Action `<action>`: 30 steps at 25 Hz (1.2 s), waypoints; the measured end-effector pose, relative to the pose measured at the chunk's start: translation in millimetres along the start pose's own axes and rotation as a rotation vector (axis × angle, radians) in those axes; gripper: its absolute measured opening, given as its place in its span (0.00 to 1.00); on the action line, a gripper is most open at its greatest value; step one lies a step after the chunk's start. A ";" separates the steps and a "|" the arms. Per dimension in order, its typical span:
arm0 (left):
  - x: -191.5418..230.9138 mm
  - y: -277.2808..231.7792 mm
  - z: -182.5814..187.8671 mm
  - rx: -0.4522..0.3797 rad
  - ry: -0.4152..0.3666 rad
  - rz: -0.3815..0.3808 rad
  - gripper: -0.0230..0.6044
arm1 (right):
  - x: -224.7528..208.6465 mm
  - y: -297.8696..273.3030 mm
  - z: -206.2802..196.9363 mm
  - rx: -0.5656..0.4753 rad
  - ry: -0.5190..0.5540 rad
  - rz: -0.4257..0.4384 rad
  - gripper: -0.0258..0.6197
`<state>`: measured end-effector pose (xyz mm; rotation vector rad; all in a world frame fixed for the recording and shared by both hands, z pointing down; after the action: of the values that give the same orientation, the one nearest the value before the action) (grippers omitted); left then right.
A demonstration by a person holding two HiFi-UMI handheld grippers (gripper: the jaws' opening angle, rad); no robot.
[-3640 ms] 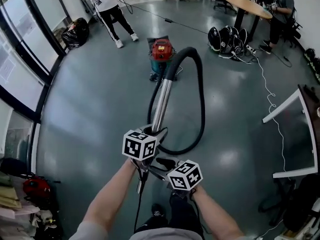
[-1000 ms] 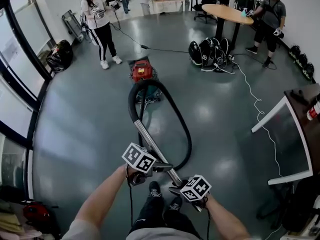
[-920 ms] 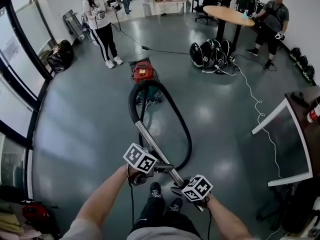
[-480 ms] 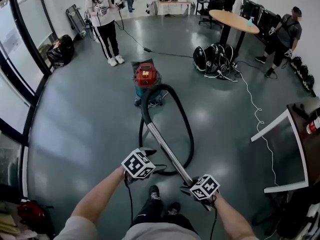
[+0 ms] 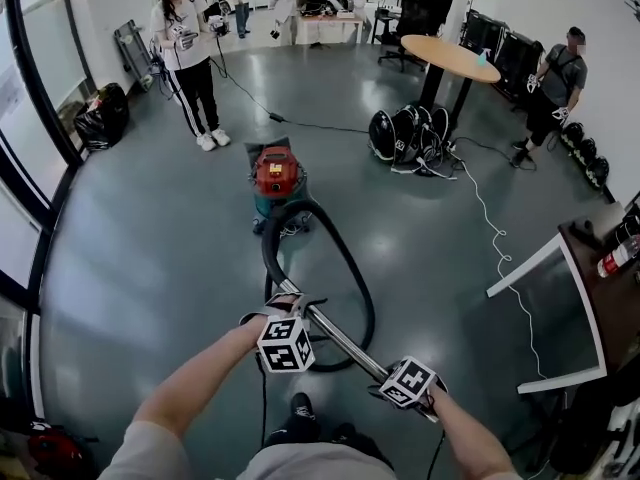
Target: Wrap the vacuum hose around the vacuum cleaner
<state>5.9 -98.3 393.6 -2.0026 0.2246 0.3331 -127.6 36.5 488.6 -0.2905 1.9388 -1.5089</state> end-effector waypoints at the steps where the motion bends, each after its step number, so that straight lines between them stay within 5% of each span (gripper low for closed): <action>1: -2.6 -7.9 -0.3 0.016 -0.056 -0.022 0.61 | -1.4 1.6 0.4 0.019 0.006 -0.014 0.23; 5: -4.4 -31.7 -1.2 0.041 -0.165 -0.078 0.61 | -13.0 14.6 2.6 0.099 0.044 -0.067 0.23; 14: -6.5 -92.1 3.7 0.118 -0.186 -0.219 0.61 | -64.7 41.2 0.2 0.222 0.164 -0.118 0.23; 19: -6.2 -122.8 25.1 0.183 -0.142 -0.263 0.60 | -101.1 66.2 -4.1 0.265 0.326 -0.119 0.23; 20: -5.1 -129.2 32.1 0.193 -0.132 -0.256 0.59 | -111.9 72.1 -9.6 0.285 0.355 -0.120 0.23; 23: -1.8 -143.4 57.4 0.204 -0.126 -0.219 0.29 | -146.1 85.6 -34.1 0.355 0.406 -0.094 0.23; 30: 11.7 -165.1 105.2 0.227 0.023 -0.228 0.24 | -217.3 125.6 -40.2 0.335 0.596 -0.167 0.23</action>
<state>52.6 68.4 485.8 -1.7870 0.0446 0.1324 39.9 224.8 454.8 0.1728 2.0765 -2.1812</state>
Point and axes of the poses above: the fingertips, and each gripper's own axes: y backward along the fingers, x to its left, z out of its top, the point moved 4 cm from there along y, backward along the fingers, and after that the axes turned 11 degrees about x, right-handed, at the moved point
